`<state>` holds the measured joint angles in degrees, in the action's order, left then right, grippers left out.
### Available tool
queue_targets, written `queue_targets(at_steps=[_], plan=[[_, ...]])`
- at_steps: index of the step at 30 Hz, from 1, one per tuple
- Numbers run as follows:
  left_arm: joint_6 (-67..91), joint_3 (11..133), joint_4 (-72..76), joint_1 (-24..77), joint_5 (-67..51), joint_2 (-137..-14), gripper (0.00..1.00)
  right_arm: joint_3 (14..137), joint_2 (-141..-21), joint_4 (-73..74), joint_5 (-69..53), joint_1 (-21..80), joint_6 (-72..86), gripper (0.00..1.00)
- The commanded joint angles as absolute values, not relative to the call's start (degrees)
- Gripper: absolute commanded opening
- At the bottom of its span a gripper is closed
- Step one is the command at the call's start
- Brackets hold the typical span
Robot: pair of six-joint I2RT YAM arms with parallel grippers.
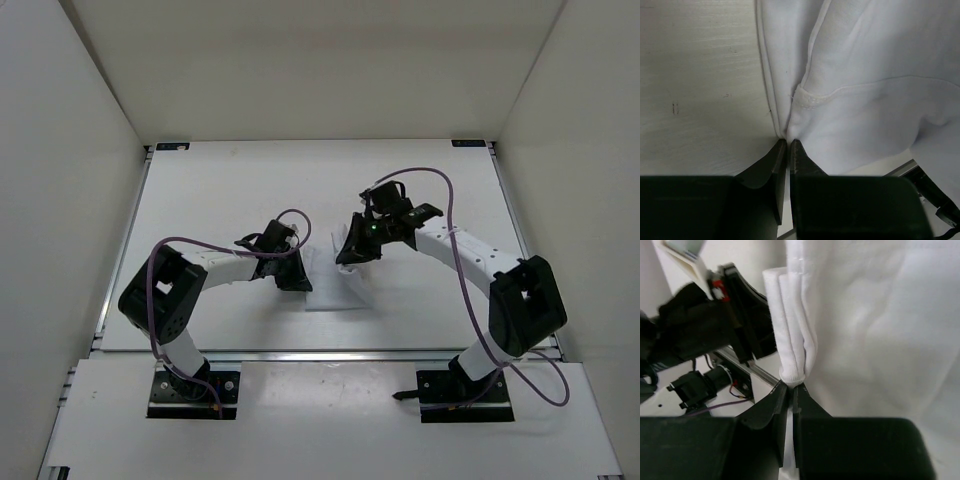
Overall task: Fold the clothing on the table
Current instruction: Fold the skirt
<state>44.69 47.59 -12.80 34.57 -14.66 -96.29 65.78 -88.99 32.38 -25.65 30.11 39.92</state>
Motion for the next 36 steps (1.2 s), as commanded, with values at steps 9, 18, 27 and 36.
queue_targets(at_steps=[9,18,27,36], plan=[[45.3,42.5,-12.8,31.8,-16.9,-96.4,0.15,66.8,-99.0,16.2,-30.8,35.6,46.1,0.0],[46.5,39.7,-9.4,29.0,-20.6,-94.8,0.25,70.1,-107.1,20.0,-33.9,37.7,40.9,0.22],[53.2,33.2,-0.5,23.3,-30.0,-86.5,0.39,61.9,-87.7,7.7,-33.5,33.6,41.7,0.38],[65.6,25.6,13.9,18.8,-37.8,-75.6,0.5,40.6,-84.0,-17.4,-44.8,31.4,52.0,0.37]])
